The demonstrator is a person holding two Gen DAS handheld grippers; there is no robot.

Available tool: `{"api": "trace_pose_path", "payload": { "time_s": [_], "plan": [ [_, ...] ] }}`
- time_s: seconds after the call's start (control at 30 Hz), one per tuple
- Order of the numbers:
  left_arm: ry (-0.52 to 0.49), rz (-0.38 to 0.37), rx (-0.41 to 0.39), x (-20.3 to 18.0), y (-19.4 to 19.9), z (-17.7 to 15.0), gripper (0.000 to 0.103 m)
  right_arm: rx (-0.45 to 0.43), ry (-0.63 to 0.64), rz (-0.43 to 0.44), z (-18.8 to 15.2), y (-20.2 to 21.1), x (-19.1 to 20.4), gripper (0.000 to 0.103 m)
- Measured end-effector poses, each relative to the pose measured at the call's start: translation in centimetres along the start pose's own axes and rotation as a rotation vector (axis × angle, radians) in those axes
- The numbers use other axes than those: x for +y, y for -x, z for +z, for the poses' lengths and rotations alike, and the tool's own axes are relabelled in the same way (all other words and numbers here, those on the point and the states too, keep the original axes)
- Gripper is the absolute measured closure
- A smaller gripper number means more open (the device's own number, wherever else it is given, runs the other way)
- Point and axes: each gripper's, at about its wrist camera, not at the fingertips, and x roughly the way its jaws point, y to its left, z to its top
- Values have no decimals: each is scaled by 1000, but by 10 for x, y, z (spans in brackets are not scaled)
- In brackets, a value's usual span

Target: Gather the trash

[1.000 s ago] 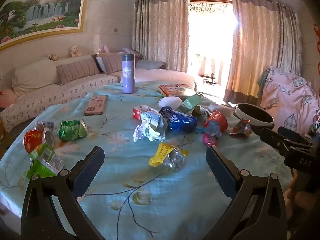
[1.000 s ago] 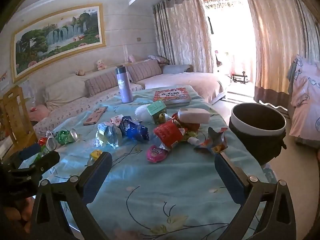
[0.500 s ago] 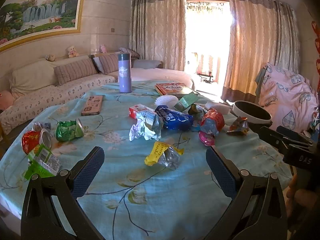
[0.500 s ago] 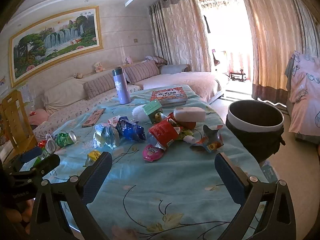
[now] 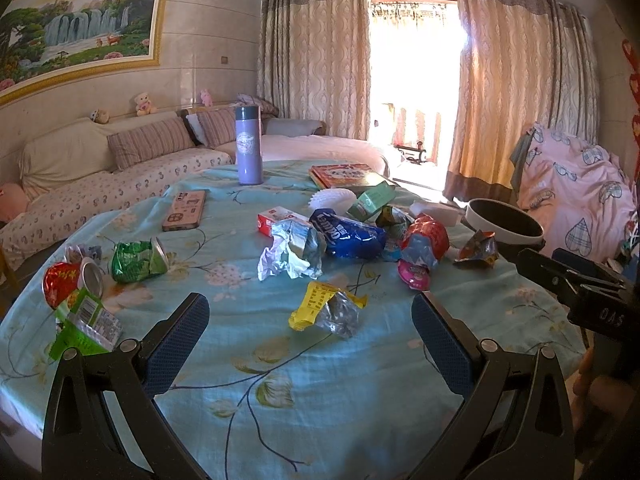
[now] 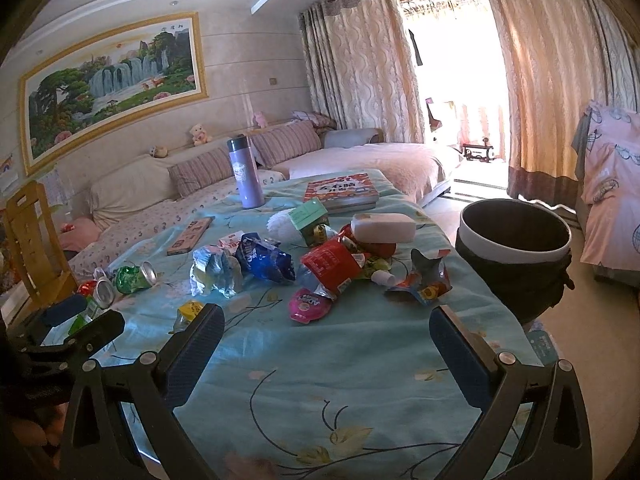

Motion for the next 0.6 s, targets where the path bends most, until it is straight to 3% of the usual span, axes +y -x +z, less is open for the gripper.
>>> {"api": "trace_pose_path", "payload": {
  "time_s": [0.6],
  "plan": [
    [-5,1,-3,-1,-1,2,0,-4,-5,22,2,0,2,0]
  ]
}}
